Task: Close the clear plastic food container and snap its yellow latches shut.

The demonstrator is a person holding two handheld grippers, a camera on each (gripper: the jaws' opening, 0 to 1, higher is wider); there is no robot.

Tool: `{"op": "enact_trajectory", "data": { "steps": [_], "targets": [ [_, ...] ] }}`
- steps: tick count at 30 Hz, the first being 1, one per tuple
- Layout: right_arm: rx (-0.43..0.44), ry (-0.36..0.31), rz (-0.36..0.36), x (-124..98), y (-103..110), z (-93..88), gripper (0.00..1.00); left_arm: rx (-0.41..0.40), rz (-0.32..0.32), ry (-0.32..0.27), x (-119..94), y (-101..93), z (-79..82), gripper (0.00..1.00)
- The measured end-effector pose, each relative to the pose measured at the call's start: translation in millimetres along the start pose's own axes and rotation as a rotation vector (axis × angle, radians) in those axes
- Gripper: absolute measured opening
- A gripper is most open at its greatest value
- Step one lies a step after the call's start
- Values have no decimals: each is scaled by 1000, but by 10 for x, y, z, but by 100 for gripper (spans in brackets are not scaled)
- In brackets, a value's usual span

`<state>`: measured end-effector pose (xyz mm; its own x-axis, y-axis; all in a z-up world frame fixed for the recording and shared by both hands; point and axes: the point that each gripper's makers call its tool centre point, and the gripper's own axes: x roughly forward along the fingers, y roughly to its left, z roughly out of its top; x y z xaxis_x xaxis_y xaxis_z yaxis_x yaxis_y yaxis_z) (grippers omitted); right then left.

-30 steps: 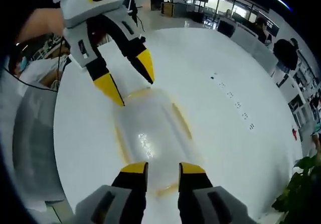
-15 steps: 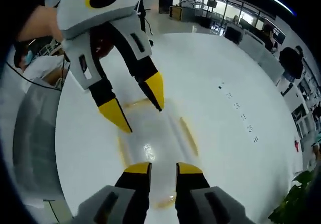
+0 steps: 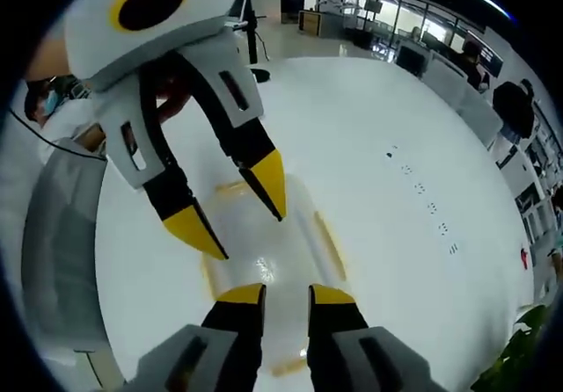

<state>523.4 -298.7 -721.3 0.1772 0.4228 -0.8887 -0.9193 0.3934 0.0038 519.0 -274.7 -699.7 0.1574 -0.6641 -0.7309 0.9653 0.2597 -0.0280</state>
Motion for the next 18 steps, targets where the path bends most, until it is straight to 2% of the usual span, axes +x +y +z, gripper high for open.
{"op": "enact_trajectory", "data": {
  "steps": [3, 9, 16, 18],
  "targets": [
    [-3, 6, 3, 26, -8, 13, 17, -14, 1, 5, 11, 3, -17, 25],
    [-10, -24, -7, 43, -30, 137, 17, -33, 5, 9, 25, -11, -12, 26],
    [-19, -21, -11, 84, -65, 179, 17, 5, 7, 39, 61, -67, -46, 27],
    [-14, -22, -18, 89, -89, 175, 16, 71, 13, 46, 66, -87, -34, 27]
  ]
}}
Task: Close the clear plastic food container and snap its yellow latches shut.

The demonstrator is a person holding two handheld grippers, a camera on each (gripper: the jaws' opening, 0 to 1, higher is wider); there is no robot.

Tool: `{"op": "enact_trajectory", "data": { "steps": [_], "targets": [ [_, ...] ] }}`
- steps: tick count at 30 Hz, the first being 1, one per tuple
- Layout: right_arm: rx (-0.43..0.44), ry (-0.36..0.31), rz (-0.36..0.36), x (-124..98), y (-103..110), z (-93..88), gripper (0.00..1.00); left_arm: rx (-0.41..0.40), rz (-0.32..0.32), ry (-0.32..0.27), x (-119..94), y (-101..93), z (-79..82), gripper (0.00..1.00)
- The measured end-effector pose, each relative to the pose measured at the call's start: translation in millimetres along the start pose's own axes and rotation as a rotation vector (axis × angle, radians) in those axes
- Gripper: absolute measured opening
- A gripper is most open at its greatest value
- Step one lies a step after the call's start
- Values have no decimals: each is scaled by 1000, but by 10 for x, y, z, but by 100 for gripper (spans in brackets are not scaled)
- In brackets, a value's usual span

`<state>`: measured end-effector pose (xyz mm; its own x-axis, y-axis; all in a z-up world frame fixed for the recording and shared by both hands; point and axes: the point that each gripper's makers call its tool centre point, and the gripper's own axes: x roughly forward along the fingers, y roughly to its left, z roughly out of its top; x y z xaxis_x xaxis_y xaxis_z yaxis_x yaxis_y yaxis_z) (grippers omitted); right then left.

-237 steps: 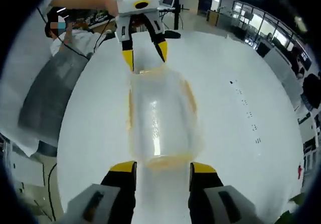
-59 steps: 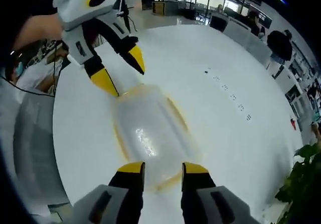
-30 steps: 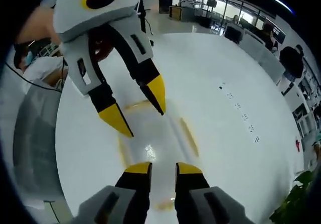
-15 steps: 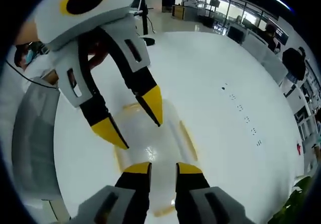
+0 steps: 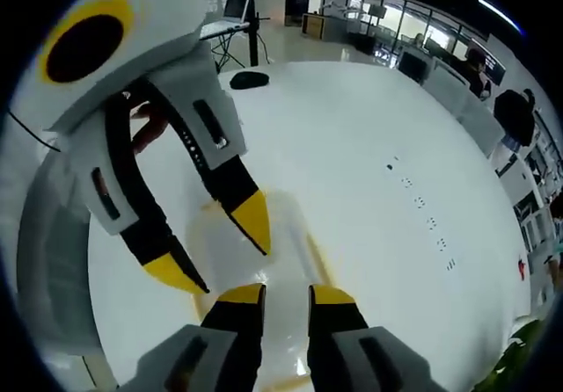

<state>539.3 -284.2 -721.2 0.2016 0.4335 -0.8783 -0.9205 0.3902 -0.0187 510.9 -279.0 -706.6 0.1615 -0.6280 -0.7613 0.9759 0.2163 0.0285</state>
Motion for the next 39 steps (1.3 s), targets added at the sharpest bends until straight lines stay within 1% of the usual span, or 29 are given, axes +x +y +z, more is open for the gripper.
{"op": "enact_trajectory", "data": {
  "steps": [1, 5, 12, 16, 20, 22, 26, 28, 29, 31, 34, 37, 39],
  "targets": [
    [0, 1, -1, 1, -4, -3, 16, 14, 3, 3, 9, -8, -4, 26],
    [5, 4, -5, 9, -45, -18, 16, 13, -4, 15, 28, -43, -29, 27],
    [0, 1, -13, 8, -105, -1, 15, 45, -5, 17, 30, -88, -11, 28],
    [5, 2, -18, 22, -131, 5, 17, 58, -13, 27, 27, -136, -33, 28],
    [0, 6, -22, 41, -174, 6, 20, 63, -25, 33, 26, -208, -47, 31],
    [3, 3, -14, 48, -178, 24, 21, 72, -28, 30, 38, -231, -47, 34],
    [-8, 8, 0, 65, -176, 41, 25, 86, -27, 30, 63, -250, -55, 37],
    [-13, 21, 18, 84, -169, 31, 24, 95, -27, 31, 80, -268, -59, 39],
    [-13, 17, 23, 84, -171, 43, 23, 104, -24, 34, 87, -268, -65, 40],
    [-17, 26, 30, 85, -177, 47, 24, 126, -18, 43, 93, -275, -83, 43],
    [-29, 35, 49, 91, -175, 46, 24, 138, -14, 48, 114, -279, -96, 43],
    [-13, 43, 72, 98, -180, 43, 24, 139, -1, 49, 141, -269, -109, 45],
    [-18, 49, 81, 103, -181, 42, 25, 148, 9, 60, 160, -256, -133, 45]
  ]
}}
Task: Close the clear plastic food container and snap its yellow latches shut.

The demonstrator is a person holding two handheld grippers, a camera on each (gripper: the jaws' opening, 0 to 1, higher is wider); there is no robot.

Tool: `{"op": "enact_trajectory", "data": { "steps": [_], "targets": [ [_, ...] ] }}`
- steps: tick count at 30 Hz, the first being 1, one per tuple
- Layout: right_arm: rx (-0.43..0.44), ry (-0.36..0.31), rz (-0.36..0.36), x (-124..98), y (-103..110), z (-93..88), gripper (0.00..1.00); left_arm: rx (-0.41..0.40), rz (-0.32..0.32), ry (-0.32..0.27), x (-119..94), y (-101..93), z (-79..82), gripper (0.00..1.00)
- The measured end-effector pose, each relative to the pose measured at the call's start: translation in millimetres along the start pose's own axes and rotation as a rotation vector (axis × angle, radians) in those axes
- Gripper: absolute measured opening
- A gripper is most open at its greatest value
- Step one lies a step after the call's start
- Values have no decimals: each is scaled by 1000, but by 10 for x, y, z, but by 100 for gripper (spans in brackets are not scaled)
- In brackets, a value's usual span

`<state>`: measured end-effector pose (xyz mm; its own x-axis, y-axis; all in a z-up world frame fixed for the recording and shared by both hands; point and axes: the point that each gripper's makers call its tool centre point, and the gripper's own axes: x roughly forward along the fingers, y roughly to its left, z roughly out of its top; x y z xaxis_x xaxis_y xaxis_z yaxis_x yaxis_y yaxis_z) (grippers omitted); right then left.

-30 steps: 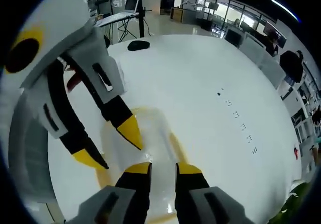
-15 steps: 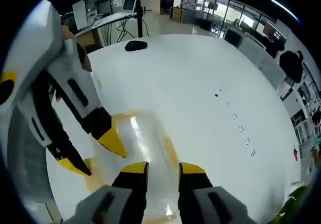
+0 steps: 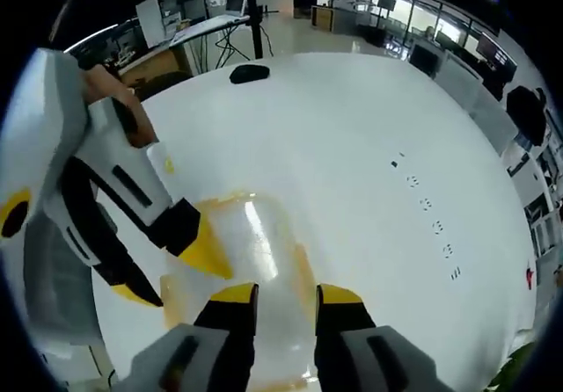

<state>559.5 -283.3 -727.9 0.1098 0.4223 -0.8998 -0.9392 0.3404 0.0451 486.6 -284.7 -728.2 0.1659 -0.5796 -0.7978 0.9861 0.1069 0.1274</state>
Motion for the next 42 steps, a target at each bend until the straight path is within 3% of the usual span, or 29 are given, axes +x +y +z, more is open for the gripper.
{"op": "enact_trajectory", "data": {
  "steps": [10, 15, 23, 31, 36, 39, 41, 42],
  "targets": [
    [14, 27, 70, 20, 10, 0, 24, 24, 28, 0, 11, 86, -11, 43],
    [10, 24, 109, 45, 26, 26, 25, 33, 39, 5, 31, 108, -19, 46],
    [-72, 42, 149, 64, 54, 44, 25, 56, 49, 9, 43, 114, -20, 45],
    [-83, 68, 179, 70, 70, 44, 24, 63, 75, 30, 67, 108, -28, 44],
    [-62, 98, 196, 91, 69, 46, 22, 50, 82, 38, 61, 122, -33, 42],
    [-83, 163, 194, 89, 86, 37, 21, 52, 91, 46, 67, 133, -36, 41],
    [-38, 154, 227, 106, 85, 39, 20, 42, 96, 53, 69, 139, -38, 41],
    [29, 146, 237, 107, 51, -2, 20, 89, 161, 68, 12, 275, -51, 40]
  ]
}}
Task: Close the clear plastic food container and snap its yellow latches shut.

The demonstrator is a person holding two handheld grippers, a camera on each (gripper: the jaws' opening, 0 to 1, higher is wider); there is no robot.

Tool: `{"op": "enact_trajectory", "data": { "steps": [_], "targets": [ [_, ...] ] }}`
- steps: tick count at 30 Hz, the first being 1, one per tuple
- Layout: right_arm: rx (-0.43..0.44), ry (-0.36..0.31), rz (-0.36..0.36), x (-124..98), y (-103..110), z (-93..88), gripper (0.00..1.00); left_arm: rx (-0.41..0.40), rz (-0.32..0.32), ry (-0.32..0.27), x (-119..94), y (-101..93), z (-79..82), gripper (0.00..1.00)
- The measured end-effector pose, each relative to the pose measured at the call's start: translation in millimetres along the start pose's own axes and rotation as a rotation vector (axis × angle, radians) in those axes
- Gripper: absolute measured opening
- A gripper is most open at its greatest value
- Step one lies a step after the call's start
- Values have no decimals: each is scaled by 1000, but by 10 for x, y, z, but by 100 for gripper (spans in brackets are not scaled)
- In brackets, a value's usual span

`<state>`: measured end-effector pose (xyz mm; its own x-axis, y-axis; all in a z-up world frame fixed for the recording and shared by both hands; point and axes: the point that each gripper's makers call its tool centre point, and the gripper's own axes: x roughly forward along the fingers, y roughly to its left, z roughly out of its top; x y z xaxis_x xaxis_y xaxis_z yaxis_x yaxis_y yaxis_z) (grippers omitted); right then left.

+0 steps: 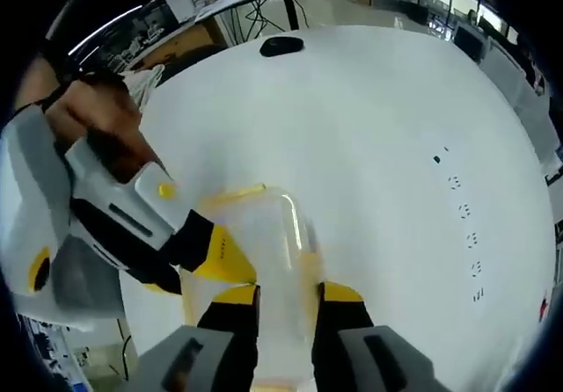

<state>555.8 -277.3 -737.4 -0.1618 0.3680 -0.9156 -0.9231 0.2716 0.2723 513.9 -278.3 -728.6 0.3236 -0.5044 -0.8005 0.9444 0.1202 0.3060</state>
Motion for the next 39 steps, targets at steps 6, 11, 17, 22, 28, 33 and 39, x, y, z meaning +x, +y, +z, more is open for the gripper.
{"op": "enact_trajectory", "data": {
  "steps": [6, 11, 17, 22, 28, 33, 39],
  "targets": [
    [-45, 3, -8, 0, -41, -26, 20, -43, -51, -28, -9, -96, -7, 40],
    [-55, -9, -13, 4, -14, 15, 21, -38, -49, -30, 2, -119, 12, 41],
    [-87, -12, -32, -23, 15, 28, 23, -23, -38, -33, 7, -155, 31, 43],
    [-66, -40, -42, -35, 7, 36, 24, -65, -60, -60, -5, -150, 65, 44],
    [-51, -54, -53, -58, 13, -11, 31, -77, -108, -79, -23, -183, 78, 49],
    [-68, -40, -61, -102, 18, -107, 32, -54, -112, -64, -32, -192, 30, 54],
    [-69, -34, -72, -146, 36, -172, 39, -56, -132, -57, -51, -174, -35, 59]
  ]
}}
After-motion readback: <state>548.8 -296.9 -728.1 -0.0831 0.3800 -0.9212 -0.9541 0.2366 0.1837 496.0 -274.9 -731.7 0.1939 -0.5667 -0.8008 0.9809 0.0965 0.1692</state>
